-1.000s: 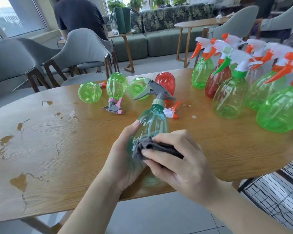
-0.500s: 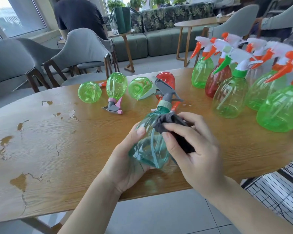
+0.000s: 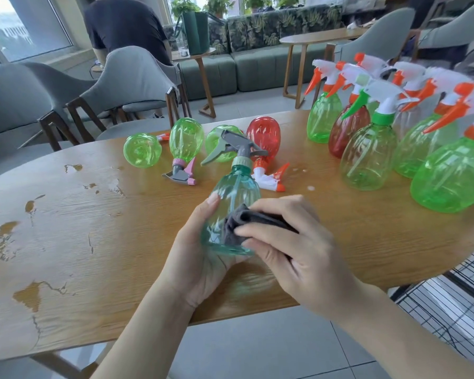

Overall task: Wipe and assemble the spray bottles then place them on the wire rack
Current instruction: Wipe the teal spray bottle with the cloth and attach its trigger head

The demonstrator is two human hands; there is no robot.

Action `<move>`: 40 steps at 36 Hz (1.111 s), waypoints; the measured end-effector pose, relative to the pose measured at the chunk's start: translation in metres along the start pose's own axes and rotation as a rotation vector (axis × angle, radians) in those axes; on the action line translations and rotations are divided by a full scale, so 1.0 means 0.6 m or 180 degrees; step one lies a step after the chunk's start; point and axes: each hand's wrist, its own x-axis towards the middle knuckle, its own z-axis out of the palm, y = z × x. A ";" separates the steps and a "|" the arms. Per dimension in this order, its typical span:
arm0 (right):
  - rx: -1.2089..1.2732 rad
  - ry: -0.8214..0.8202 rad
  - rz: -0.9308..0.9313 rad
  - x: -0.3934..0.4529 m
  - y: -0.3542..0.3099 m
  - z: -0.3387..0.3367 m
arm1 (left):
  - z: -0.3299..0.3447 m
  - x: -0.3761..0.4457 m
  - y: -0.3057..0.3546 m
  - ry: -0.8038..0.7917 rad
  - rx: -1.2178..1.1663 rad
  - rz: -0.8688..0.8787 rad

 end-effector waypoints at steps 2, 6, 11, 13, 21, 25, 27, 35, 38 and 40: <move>-0.0036 -0.0096 0.0077 0.006 0.009 -0.007 | 0.000 0.001 -0.001 0.0132 0.0104 0.0071; -0.0120 -0.0088 0.0459 0.013 0.020 -0.023 | 0.000 0.004 -0.001 0.0324 0.0216 0.0194; -0.0229 -0.0055 0.0574 0.026 0.027 -0.044 | 0.002 0.004 -0.001 0.0349 0.0185 0.0067; -0.0184 -0.0031 0.0628 0.030 0.027 -0.050 | 0.003 0.004 -0.001 0.0316 0.0158 0.0032; -0.0602 0.0142 0.1340 0.043 0.030 -0.069 | 0.006 0.004 -0.002 0.0471 -0.0020 -0.0063; 0.0089 0.0071 0.2174 0.052 0.028 -0.084 | 0.006 0.004 -0.001 0.0524 -0.0049 -0.0112; 0.0223 0.0047 0.2336 0.056 0.029 -0.093 | 0.006 0.005 -0.001 0.0518 -0.0002 -0.0129; 0.0967 -0.0220 0.2111 0.060 0.023 -0.093 | 0.002 0.006 -0.003 0.0402 0.0119 -0.0217; 0.1644 0.0027 0.1920 0.053 0.009 -0.079 | 0.000 0.007 -0.003 0.0339 0.0122 -0.0213; 0.1943 0.0177 0.1802 0.049 -0.001 -0.067 | -0.002 0.008 -0.003 0.0289 0.0136 -0.0195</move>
